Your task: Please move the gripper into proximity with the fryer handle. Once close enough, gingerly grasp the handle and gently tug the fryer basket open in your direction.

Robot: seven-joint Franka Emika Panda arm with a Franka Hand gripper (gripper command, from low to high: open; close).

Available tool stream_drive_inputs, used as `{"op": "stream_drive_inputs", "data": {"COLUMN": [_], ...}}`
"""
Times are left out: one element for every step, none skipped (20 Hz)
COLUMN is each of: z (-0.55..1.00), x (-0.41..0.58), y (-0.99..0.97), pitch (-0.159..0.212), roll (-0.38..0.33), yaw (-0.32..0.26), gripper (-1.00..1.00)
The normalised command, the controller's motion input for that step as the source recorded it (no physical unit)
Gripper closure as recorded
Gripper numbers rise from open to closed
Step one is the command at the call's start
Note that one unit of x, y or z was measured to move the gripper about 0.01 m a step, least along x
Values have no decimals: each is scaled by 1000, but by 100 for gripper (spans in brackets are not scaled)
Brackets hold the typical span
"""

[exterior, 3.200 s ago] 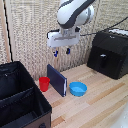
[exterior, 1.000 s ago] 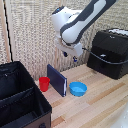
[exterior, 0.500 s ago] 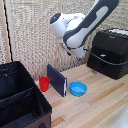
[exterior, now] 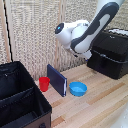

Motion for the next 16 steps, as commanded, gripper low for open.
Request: {"op": "stream_drive_inputs", "data": {"z": [-343, -297, -297, -274, -266, -266, -269, -260, -280, -291, -300, -297, -294, -286, -280, -283], "x": [-209, -226, -237, -266, -269, -297, -311, -314, -300, -309, -311, -303, -309, -317, -314, -306], "y": [-434, -443, -463, -491, -514, -557, -600, -634, -649, -646, -637, -643, -646, -657, -663, -666], "pitch": [-62, -74, -76, -83, -89, -97, -101, -114, -111, -112, -114, -111, -109, -105, -100, -96], "roll": [-262, -257, -246, -228, -213, -194, -176, -150, -129, -122, -112, -109, -108, -102, -96, -88], "yaw": [155, 153, 152, 148, 148, 140, 132, 121, 112, 108, 101, 99, 97, 96, 99, 105], "gripper": [-100, -100, -100, -100, -100, -100, -100, -100, -100, -100, -100, -100, -100, -100, -100, -100]}}
